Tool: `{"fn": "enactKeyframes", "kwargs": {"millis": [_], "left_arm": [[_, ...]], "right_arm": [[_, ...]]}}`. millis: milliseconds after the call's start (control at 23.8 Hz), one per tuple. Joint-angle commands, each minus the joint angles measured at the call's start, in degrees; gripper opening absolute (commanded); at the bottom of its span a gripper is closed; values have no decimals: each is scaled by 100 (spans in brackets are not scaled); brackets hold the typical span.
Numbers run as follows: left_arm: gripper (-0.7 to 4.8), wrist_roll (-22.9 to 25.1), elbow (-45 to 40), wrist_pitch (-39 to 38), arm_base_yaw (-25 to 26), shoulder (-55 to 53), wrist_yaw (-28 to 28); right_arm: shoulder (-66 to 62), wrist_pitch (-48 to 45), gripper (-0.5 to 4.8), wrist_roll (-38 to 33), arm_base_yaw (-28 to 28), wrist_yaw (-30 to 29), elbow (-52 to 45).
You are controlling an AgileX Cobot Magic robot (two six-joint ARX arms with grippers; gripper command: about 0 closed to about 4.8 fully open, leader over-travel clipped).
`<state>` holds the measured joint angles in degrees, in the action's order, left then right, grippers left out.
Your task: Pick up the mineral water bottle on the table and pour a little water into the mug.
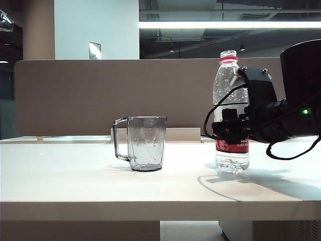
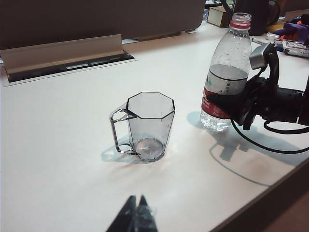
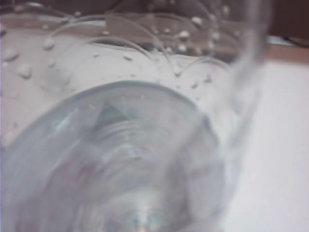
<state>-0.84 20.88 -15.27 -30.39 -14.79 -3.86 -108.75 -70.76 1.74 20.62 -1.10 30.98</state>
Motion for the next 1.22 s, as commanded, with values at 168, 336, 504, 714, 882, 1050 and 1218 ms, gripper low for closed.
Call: {"fn": "enactKeyframes", "kwargs": {"millis": [168,336,504,714,882,1050,1218], "left_arm": [[-5,39,13,74,-7,-7,-2],[-5,39,13,74,-7,-7,-2],[-5,39,13,74,-7,-7,-2],[-5,39,13,74,-7,-7,-2],[-5,39,13,74,-7,-7,-2],[-5,39,13,74,-7,-7,-2],[-5,39,13,74,-7,-7,-2]], "right_arm": [[122,750,208,404,9,4,297],[450,1722,209,492,9,9,612],[741,2909,209,1064,13,9,1021],[916,4201,210,2479,20,315,1644],[916,4527,210,3475,138,688,1971],[916,4518,210,3897,247,750,2070],[911,4437,210,4531,433,955,2072]]}}
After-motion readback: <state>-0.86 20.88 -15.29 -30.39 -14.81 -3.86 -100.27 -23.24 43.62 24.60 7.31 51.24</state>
